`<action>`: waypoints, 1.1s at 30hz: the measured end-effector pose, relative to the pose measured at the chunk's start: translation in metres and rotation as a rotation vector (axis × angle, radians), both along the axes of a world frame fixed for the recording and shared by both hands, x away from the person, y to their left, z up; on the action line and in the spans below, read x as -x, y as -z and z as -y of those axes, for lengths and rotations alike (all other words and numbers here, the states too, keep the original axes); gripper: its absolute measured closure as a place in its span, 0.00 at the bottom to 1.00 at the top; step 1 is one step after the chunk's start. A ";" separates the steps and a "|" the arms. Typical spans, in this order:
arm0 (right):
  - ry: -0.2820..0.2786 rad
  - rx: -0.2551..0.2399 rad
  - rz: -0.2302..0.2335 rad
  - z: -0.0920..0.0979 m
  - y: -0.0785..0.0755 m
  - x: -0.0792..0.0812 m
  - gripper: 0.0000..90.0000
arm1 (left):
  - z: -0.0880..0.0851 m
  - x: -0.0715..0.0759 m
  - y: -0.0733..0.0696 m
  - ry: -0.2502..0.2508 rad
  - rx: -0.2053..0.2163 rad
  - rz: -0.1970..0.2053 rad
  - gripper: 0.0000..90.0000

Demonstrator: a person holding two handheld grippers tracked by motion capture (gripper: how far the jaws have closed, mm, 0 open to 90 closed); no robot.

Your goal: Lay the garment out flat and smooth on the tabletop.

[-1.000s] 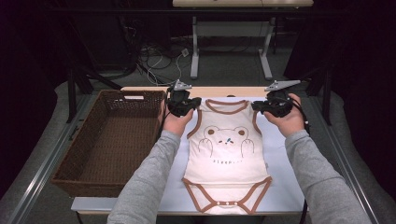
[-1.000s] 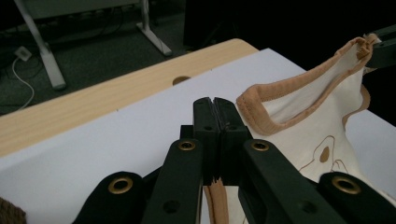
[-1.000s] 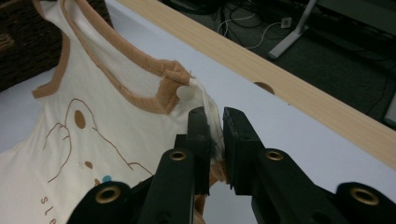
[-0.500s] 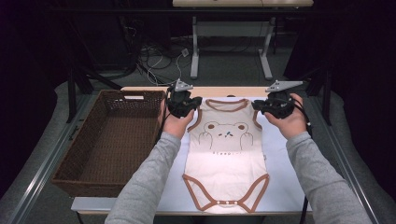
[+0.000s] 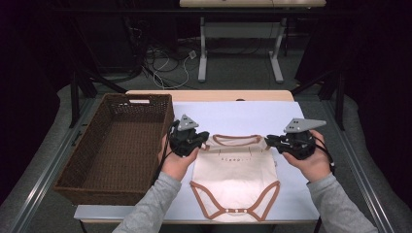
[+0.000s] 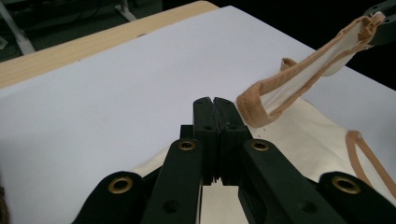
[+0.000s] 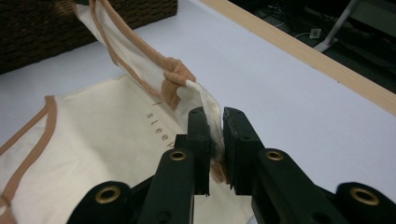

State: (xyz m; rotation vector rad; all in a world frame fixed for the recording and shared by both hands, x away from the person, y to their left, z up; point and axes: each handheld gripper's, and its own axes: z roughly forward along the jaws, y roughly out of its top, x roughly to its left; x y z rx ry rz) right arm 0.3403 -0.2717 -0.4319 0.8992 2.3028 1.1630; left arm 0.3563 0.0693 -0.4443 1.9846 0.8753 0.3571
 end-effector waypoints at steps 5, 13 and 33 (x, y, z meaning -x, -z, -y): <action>-0.036 0.005 -0.010 0.002 0.009 0.023 0.90 | -0.006 0.023 0.007 0.035 0.023 0.010 0.99; -0.078 0.012 -0.041 0.005 0.032 0.061 0.90 | -0.010 0.057 0.027 0.093 0.000 0.015 0.99; -0.148 0.040 -0.056 0.002 0.069 0.117 0.90 | -0.022 0.114 0.067 0.177 -0.009 -0.026 0.99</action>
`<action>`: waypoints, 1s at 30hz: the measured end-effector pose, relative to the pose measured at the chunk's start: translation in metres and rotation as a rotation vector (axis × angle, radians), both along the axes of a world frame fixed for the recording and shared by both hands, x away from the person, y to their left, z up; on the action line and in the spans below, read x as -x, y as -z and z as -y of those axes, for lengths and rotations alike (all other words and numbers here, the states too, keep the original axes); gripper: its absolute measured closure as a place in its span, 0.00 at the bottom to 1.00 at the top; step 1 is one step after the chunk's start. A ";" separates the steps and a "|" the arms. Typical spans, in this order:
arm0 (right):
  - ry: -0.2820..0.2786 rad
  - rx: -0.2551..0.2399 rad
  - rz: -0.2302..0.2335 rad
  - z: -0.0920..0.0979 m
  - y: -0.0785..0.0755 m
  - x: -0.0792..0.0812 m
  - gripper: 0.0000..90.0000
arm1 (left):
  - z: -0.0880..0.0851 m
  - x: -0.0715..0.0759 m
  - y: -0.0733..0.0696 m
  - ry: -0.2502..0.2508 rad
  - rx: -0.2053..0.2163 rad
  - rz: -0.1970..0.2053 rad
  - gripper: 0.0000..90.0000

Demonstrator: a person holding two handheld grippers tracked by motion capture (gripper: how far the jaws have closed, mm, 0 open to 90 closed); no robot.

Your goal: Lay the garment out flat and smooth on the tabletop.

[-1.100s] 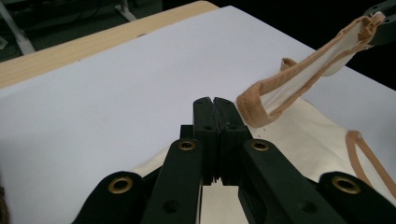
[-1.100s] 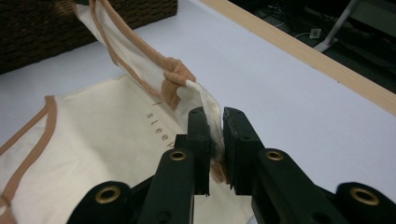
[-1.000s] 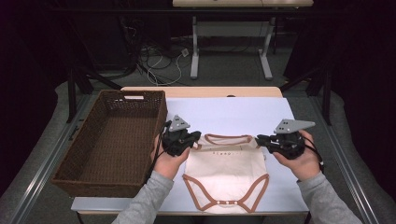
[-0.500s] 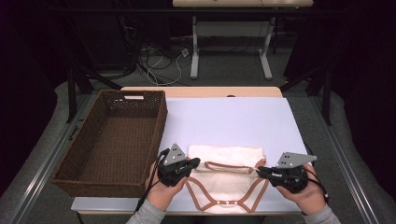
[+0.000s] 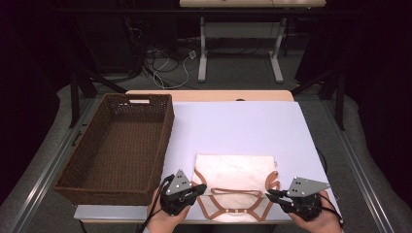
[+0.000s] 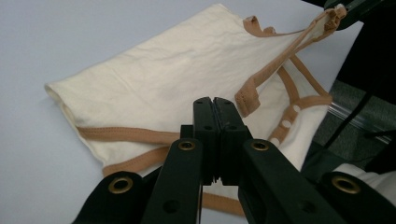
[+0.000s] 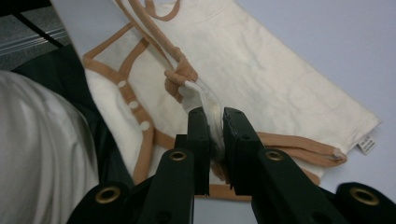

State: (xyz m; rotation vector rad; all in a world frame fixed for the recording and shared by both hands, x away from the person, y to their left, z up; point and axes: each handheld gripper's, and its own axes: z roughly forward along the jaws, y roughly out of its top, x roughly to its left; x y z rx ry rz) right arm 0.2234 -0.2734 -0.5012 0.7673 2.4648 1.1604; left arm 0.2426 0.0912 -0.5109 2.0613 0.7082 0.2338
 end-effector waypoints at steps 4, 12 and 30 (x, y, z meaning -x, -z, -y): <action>-0.025 0.038 -0.039 -0.002 0.009 0.009 0.90 | 0.001 0.007 0.009 0.012 -0.026 -0.013 0.99; -0.055 0.043 -0.144 -0.001 0.034 0.013 0.81 | 0.004 0.010 0.025 0.034 -0.051 -0.081 0.92; 0.071 -0.031 -0.060 0.002 0.014 -0.044 0.48 | 0.011 -0.054 0.023 -0.104 -0.079 -0.113 0.41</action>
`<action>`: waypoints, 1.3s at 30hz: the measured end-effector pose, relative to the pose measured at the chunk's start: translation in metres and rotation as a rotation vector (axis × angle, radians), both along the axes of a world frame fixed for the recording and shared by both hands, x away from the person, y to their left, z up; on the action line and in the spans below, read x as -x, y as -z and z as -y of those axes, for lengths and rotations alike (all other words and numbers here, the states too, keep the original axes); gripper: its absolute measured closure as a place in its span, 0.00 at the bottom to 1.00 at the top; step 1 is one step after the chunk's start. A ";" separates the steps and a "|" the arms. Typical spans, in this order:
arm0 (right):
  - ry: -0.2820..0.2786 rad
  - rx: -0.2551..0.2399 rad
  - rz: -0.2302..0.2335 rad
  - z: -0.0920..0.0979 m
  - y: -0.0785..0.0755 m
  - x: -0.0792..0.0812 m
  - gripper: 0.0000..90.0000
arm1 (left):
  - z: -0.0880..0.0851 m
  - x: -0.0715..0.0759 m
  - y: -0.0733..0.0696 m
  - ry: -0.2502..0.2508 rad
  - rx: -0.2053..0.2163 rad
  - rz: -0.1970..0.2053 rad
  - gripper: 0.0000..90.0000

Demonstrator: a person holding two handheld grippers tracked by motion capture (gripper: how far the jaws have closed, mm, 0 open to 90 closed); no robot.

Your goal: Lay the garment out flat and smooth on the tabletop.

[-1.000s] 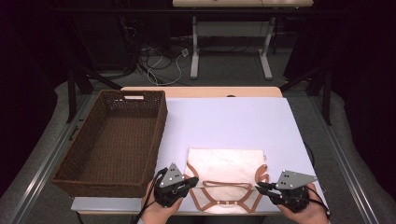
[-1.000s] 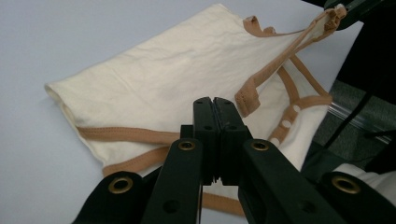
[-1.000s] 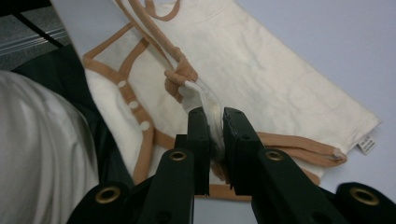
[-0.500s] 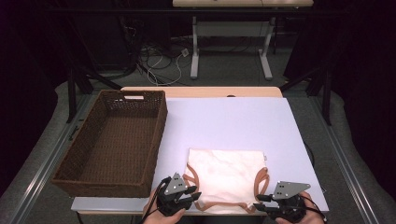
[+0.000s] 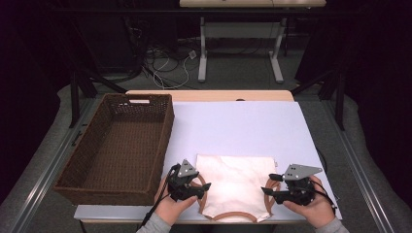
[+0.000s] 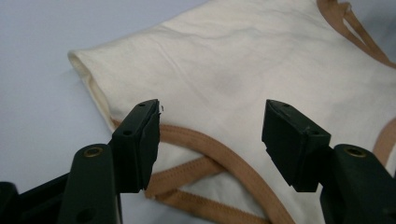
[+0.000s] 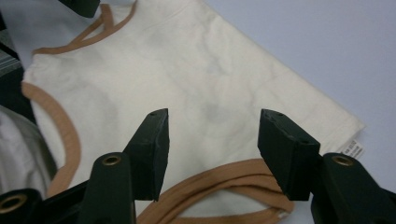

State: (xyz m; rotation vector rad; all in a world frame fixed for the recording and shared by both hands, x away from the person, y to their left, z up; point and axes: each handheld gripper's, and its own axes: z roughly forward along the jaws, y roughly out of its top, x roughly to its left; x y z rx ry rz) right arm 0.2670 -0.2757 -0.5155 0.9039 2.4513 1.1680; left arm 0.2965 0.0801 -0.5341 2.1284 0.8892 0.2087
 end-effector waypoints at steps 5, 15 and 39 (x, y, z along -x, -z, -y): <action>0.026 0.007 -0.002 -0.002 -0.002 -0.019 0.48 | 0.002 -0.020 -0.005 -0.043 0.028 0.004 0.39; 0.054 0.039 -0.008 -0.008 -0.012 -0.047 0.45 | 0.004 -0.053 -0.019 -0.093 0.031 0.035 0.34; 0.214 0.081 -0.056 -0.011 0.006 -0.102 0.49 | 0.010 -0.100 0.004 -0.174 -0.011 -0.021 0.41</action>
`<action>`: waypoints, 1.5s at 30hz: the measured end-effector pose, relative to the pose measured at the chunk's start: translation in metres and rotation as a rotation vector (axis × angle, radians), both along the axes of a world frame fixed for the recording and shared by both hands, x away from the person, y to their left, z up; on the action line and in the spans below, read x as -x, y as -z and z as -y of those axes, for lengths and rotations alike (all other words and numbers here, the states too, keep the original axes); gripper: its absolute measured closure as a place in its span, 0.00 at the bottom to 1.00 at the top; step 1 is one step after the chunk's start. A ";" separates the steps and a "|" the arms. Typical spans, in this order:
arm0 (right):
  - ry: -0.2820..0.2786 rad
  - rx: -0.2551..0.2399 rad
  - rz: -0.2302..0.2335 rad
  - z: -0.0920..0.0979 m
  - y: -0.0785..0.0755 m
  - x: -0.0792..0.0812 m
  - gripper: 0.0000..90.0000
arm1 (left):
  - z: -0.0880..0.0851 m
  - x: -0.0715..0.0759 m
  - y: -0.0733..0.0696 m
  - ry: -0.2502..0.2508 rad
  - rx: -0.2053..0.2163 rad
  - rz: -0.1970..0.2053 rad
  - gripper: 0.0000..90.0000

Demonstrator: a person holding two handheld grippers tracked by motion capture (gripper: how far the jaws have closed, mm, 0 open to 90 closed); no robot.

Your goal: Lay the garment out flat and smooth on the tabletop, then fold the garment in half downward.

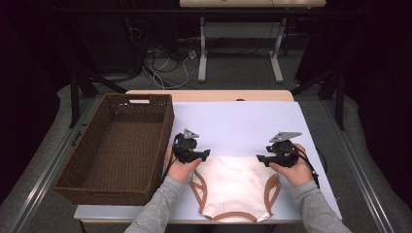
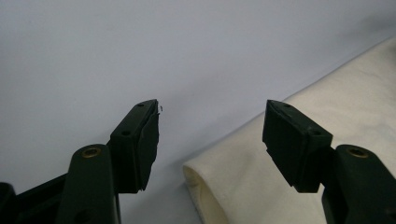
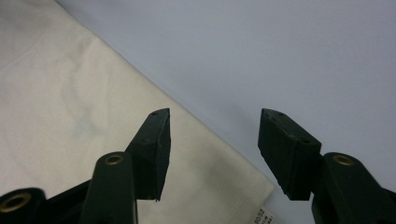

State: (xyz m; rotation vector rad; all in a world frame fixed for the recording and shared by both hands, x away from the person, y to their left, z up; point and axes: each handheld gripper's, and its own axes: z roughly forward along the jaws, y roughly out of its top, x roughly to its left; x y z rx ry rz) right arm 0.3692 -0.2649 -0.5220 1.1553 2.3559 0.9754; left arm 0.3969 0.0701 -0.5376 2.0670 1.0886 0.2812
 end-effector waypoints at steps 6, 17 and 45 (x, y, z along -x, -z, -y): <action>0.039 -0.022 -0.015 0.005 0.000 -0.003 0.55 | 0.002 -0.005 0.006 -0.001 -0.039 -0.013 0.48; 0.083 -0.038 -0.012 0.016 0.002 -0.009 0.62 | 0.000 -0.007 0.013 -0.019 -0.081 -0.065 0.53; 0.097 -0.057 -0.024 0.029 0.007 -0.004 0.62 | -0.001 0.004 0.013 0.013 -0.091 -0.112 0.55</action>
